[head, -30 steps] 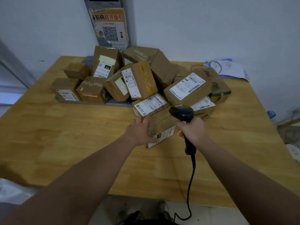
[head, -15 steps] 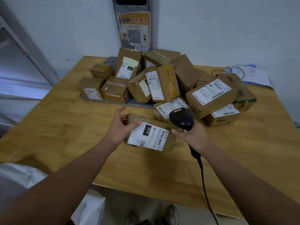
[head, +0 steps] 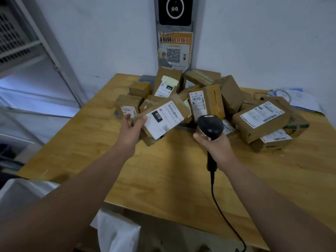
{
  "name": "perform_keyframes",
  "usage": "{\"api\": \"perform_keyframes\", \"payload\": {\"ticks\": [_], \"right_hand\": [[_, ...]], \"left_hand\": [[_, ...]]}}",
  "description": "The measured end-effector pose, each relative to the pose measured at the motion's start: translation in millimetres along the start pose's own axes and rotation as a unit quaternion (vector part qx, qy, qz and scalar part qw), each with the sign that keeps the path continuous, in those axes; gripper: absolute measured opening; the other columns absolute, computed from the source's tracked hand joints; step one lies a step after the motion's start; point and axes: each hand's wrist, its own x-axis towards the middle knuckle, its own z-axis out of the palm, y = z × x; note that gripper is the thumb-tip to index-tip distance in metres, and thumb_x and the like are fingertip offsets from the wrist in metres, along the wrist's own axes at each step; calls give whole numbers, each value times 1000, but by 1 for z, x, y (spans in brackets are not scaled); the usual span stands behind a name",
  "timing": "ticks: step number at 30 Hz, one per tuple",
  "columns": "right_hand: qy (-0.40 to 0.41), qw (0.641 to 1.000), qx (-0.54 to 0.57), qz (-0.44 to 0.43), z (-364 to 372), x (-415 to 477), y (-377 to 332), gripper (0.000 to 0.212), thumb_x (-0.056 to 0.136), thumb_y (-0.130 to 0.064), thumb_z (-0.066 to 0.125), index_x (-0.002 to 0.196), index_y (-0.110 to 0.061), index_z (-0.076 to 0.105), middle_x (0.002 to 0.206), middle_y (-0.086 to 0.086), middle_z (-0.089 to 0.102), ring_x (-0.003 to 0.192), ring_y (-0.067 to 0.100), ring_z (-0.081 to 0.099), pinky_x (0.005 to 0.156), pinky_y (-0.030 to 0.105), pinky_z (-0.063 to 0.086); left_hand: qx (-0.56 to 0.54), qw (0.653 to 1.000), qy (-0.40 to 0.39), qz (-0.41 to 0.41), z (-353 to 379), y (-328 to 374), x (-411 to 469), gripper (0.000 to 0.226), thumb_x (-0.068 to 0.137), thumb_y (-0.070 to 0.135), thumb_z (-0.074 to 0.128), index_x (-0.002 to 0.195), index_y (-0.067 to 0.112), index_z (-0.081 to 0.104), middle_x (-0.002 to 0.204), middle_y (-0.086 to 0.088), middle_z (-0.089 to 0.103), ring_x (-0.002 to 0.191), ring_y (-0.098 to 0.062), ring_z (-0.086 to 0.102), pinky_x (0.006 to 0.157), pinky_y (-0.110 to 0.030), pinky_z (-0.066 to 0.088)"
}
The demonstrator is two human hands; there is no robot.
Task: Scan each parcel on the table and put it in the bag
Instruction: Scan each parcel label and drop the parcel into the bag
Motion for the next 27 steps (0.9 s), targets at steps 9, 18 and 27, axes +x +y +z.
{"api": "perform_keyframes", "payload": {"ticks": [9,18,27], "right_hand": [[-21,980,194,27,59,1,-15,35,74,-29,78,107,-21,69,109,-3,74,109,17,66,102,47,48],[-51,988,144,26,45,6,-19,23,86,-7,69,103,-22,69,105,-3,75,103,16,68,100,42,50],[-72,994,53,64,46,8,-16,16,84,-20,73,100,-24,69,103,-2,74,105,18,66,94,37,50]], "left_hand": [[-71,983,-149,-78,20,-16,-22,22,96,29,55,116,20,57,111,-1,63,112,-18,57,103,-42,45],[113,943,-305,-68,-1,-12,-11,78,75,63,65,134,14,50,114,3,62,127,-13,46,115,-39,28],[106,959,-255,-66,-4,5,13,32,89,31,64,119,21,61,109,3,72,108,-18,64,88,-34,52]]}}
